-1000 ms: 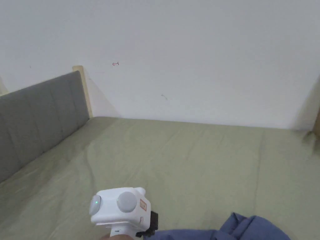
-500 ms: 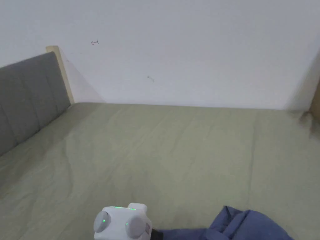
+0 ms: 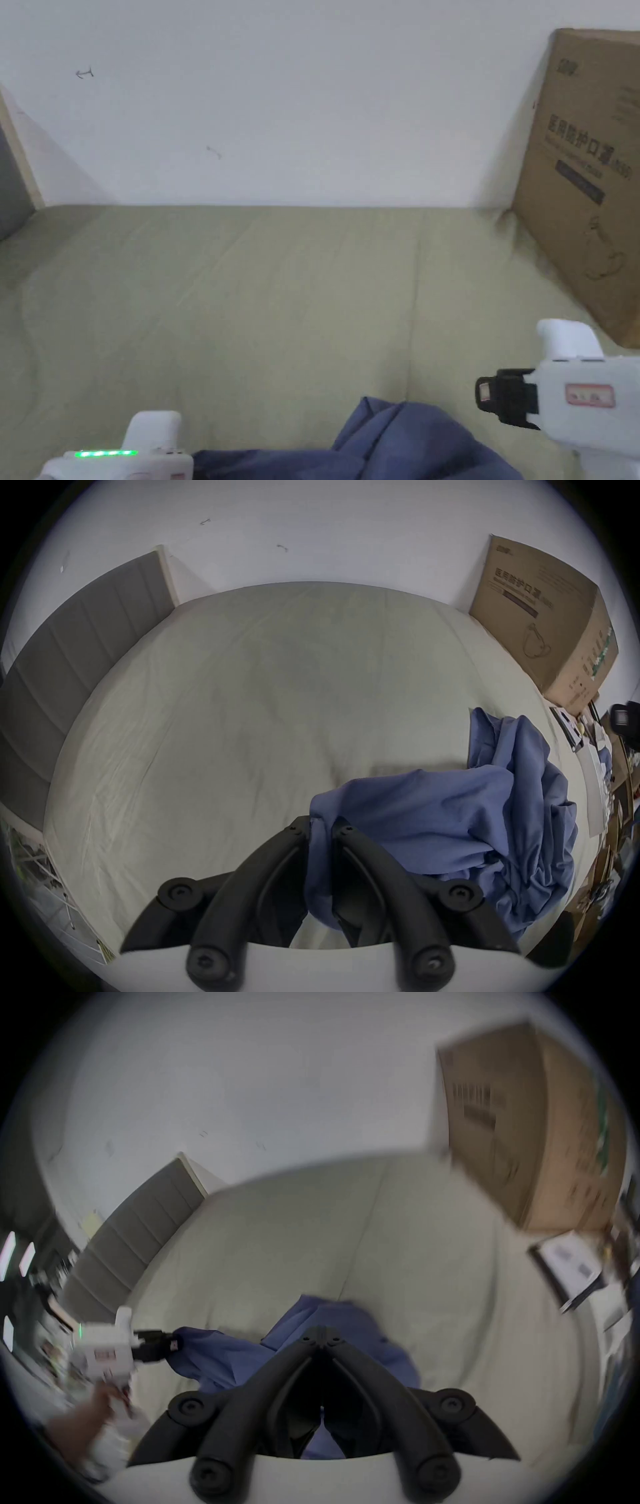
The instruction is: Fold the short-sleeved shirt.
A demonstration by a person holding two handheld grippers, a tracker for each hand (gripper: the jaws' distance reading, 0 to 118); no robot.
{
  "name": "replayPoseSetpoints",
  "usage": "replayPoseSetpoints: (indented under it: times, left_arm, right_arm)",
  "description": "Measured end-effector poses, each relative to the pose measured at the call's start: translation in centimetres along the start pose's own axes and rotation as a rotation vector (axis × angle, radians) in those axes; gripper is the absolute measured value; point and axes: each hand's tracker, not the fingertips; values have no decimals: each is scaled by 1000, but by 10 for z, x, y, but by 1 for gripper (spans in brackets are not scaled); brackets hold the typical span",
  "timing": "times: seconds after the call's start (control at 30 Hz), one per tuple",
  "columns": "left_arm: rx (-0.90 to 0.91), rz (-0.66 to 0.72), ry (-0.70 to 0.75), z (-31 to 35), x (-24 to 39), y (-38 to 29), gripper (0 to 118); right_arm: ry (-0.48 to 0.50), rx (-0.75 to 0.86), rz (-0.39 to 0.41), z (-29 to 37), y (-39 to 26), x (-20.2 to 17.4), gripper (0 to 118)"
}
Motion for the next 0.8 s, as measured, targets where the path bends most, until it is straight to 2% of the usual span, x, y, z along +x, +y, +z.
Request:
replayPoseSetpoints:
  times: [0.07,0.1,0.13,0.17,0.2,0.23,0.27,0.3,0.33,0.4,0.43,0.47,0.5,0.53,0.57,0.6,0.63,0.7,0.8]
  left_arm:
    - [3,2,7,0,-5,-4,8]
    - [4,1,7,-1,-7,-4,8]
    - [1,-2,11,-2,-8,-5,8]
    - [-2,-4,16,-3,-9,-6,8]
    - [-7,-2,19,-3,-12,-7,8]
    - [-15,8,16,-5,-14,-7,8]
    - [-25,21,9,-6,-18,-7,8]
    - [-32,34,4,-7,-21,-8,8]
    - [-35,41,2,-8,-23,-9,8]
    - [-43,39,5,-10,-27,-11,8]
    - [-47,34,9,-11,-29,-12,8]
    - [-51,27,13,-12,-31,-13,8]
    - [-57,20,19,-14,-32,-15,8]
    - [-70,10,28,-16,-33,-16,8]
    - [-85,9,33,-18,-34,-16,8]
    - [-97,16,21,-20,-36,-16,8]
    - [-101,18,15,-19,-35,-16,8]
    - [-90,15,20,-13,-35,-15,8]
    - [-25,51,-4,10,-36,-8,8]
  right_arm:
    - [1,-106,-85,-35,18,12,0]
    - [-16,-147,-91,-51,23,15,0]
    - [-45,-217,-66,-69,29,17,7]
    - [-57,-269,-59,-85,32,19,28]
    - [-74,-329,-71,-103,30,22,86]
    - [-124,-381,-106,-119,26,25,118]
    - [-150,-310,-154,-129,22,28,113]
    - [-150,-316,-186,-141,22,31,107]
    - [-152,-335,-216,-152,21,34,107]
    - [-194,-390,-233,-176,16,38,108]
    - [-235,-415,-216,-186,12,39,102]
    - [-228,-400,-202,-177,13,40,84]
    - [-233,-393,-161,-179,9,40,57]
    - [-247,-352,-95,-174,5,38,43]
    - [-186,-278,-65,-166,2,40,22]
    - [-87,-259,-84,-150,4,42,7]
    - [-3,-248,-94,-141,2,46,7]
    - [11,-171,-85,-113,-1,45,7]
    - [99,-59,-50,-52,4,42,7]
